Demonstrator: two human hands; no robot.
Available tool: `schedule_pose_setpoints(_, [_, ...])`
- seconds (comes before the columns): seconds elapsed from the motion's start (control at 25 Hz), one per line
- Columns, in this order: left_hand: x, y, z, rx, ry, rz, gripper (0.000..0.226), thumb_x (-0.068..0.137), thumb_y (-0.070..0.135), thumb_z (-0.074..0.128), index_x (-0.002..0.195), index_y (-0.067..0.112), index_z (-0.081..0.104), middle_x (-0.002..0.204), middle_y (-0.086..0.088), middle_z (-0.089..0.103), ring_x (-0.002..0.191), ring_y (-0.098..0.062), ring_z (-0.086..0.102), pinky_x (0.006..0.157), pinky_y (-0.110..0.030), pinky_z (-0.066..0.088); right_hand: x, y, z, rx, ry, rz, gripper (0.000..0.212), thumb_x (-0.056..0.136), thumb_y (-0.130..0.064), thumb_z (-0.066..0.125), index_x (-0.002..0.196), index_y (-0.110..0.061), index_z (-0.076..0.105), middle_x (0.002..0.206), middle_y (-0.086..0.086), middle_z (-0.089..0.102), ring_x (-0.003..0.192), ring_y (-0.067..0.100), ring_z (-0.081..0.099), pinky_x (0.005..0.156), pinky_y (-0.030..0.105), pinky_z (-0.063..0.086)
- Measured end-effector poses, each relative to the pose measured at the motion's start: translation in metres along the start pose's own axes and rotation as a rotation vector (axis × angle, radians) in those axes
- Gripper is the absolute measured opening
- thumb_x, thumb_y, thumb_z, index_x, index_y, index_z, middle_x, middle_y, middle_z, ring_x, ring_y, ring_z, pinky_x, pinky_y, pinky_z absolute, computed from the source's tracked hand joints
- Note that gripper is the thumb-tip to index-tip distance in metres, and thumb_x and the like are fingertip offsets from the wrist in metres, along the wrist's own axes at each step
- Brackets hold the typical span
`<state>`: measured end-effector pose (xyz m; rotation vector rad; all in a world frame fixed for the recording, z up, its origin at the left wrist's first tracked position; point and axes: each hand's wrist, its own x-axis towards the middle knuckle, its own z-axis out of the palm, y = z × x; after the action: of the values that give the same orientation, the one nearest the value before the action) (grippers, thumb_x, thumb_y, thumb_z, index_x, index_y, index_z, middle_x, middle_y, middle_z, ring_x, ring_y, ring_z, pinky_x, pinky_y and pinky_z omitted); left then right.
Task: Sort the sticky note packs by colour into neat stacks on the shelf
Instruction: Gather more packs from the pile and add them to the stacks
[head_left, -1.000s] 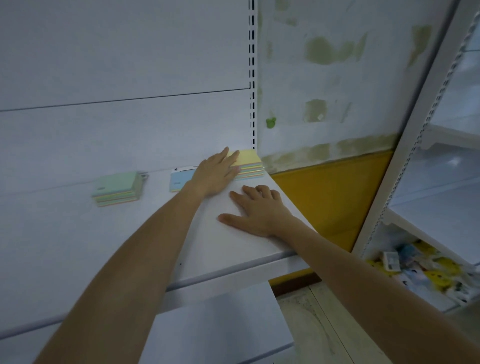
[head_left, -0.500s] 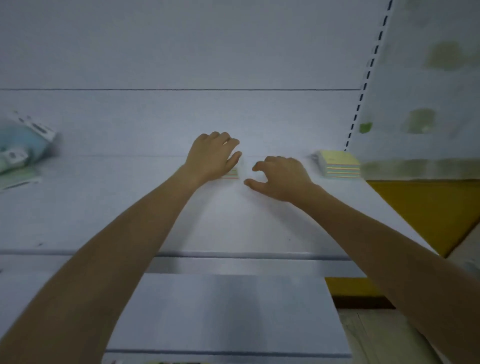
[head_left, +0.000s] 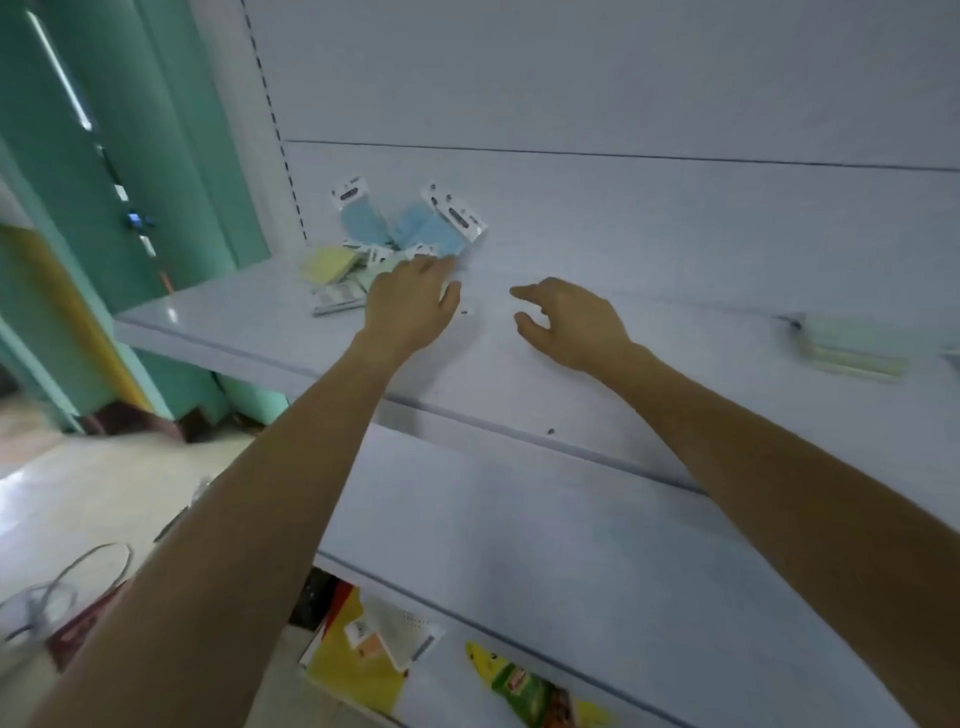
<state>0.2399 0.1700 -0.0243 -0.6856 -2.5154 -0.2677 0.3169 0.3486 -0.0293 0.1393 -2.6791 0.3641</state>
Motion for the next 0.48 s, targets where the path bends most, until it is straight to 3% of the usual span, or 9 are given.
schedule_pose_setpoints(0.28, [0.013,-0.125,0.025,0.010,-0.156,-0.217,0.046,0.097,0.029,0.034,0.141,0.018,0.034,0.141,-0.015,0.043,0.127,-0.035,0.042,0.099,-0.046,0.039,0.109,-0.021,0.079,0.096,-0.212,0.073,0.048,0.088,-0.038,0.051,0.131,-0.019,0.043,0.130,0.014,0.051,0.119,0.029,0.048,0.094,0.038,0.040])
schedule_pose_setpoints(0.48, [0.048,-0.178,0.043,0.003,-0.182,-0.350,0.045,0.097,0.032,0.032,0.139,0.016,0.034,0.139,-0.018,0.042,0.128,-0.035,0.040,0.101,-0.049,0.037,0.166,-0.017,0.119,0.097,-0.301,0.254,0.082,0.069,-0.068,0.057,0.133,-0.021,0.036,0.132,0.014,0.050,0.123,0.033,0.042,0.098,0.042,0.038])
